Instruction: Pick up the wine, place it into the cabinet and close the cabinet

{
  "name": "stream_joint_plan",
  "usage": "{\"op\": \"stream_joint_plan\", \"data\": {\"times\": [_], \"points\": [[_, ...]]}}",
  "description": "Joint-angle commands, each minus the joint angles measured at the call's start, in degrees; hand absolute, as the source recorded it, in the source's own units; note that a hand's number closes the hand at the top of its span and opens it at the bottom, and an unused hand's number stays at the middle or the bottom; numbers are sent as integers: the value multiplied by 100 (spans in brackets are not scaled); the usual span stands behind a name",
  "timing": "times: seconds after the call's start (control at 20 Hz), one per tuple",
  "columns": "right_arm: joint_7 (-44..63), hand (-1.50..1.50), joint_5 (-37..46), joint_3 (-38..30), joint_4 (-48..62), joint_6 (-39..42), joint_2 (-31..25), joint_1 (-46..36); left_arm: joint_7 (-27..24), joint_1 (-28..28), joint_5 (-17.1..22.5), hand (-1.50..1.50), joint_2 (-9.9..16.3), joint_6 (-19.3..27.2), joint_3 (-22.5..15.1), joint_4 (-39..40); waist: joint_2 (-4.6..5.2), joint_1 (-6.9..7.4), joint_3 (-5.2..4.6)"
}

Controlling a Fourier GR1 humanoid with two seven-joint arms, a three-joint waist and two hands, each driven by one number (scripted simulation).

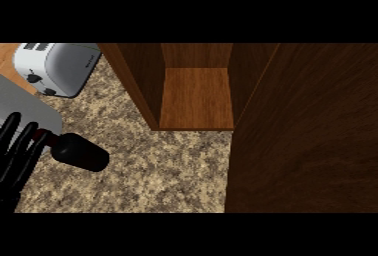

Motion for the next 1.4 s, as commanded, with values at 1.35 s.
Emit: {"op": "stream_joint_plan", "data": {"times": [1.35], "points": [[1110, -150, -119, -158, -1034, -282, 5, -440, -256, -444, 1227, -150, 521, -1562, 2010, 2300, 18, -43, -3]]}}
